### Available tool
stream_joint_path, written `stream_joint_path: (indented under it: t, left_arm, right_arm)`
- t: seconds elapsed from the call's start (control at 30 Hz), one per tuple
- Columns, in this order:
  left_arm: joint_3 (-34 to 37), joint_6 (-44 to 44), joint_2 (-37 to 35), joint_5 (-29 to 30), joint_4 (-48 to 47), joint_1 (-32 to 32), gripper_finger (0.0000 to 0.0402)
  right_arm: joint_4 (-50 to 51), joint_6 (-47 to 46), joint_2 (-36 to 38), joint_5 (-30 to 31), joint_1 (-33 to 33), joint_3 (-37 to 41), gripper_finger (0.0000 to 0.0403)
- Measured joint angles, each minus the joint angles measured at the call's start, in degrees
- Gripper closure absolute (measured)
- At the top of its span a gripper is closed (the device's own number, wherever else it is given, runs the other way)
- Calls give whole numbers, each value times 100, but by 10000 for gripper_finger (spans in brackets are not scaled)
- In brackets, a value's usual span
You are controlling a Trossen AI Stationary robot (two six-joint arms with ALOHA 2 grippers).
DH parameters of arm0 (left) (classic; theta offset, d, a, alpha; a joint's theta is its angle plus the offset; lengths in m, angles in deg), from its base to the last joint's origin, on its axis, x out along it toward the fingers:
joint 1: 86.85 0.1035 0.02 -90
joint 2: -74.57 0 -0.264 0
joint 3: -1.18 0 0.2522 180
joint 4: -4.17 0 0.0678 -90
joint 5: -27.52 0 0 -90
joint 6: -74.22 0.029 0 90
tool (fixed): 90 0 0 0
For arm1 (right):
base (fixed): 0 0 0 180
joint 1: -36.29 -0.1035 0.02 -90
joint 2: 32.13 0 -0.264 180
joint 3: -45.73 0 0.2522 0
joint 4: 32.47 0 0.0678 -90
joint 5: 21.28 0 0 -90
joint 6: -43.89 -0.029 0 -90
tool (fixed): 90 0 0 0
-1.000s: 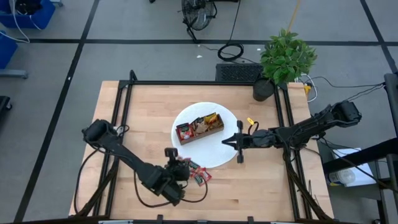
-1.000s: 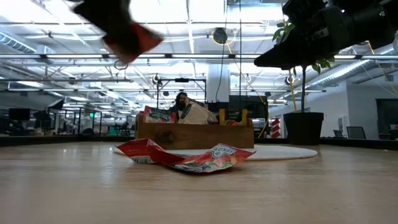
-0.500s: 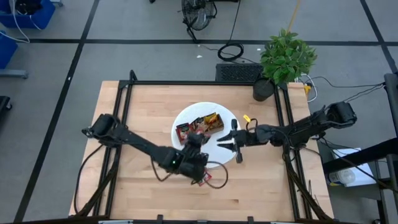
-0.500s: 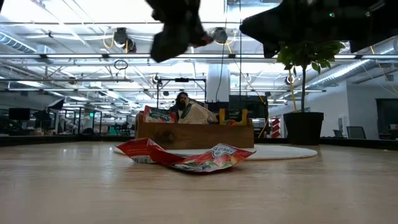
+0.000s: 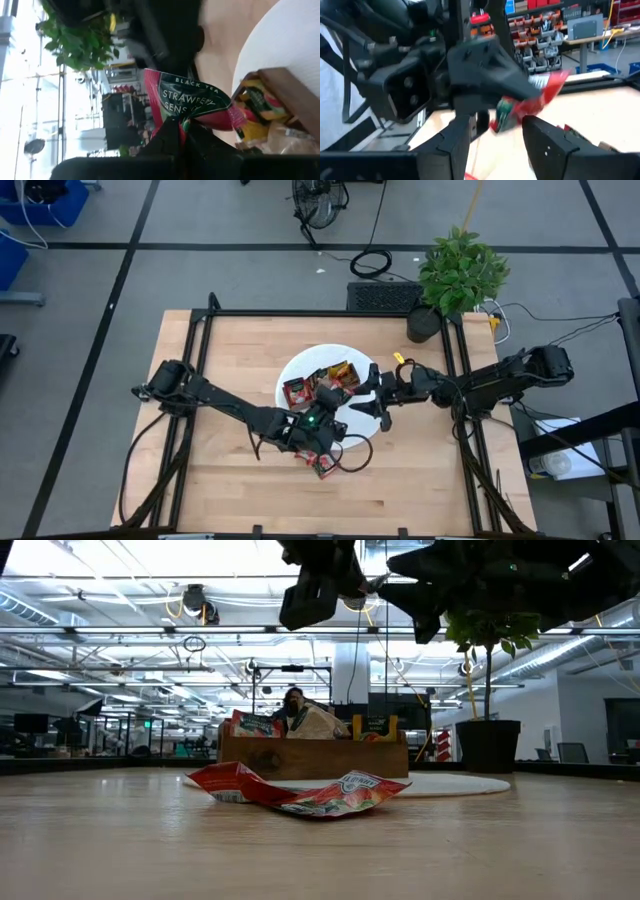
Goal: Pick & Place Tea
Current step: Put the red tea bag into the left section of the wooden organizer
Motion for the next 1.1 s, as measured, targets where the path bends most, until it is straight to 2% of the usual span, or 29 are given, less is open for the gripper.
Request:
stream_joint_path:
  t: [0.3,0.57,0.67,0.77,0.83,1.0,1.1]
  left_arm:
    - [0,-32,-2,-332,198,31,396]
    - [0,-159,-2,-456,333,94,396]
    - [0,-308,-2,-481,311,96,391]
    - [0,-793,-2,-448,311,93,368]
    - [0,-1230,-2,-155,351,30,348]
    - [0,-1813,-19,1578,-133,-250,306]
    - [-4,-2155,-42,1809,-288,-418,286]
  right_arm:
    - [-223,64,0,25,7,0,283]
    - [-214,409,2,123,233,0,389]
    - [-127,607,4,123,240,0,399]
    - [-33,796,50,168,187,0,401]
    - [115,947,143,321,113,-11,402]
    - [1467,1308,585,1304,-161,-35,403]
    - [2335,1413,843,1761,-396,-140,403]
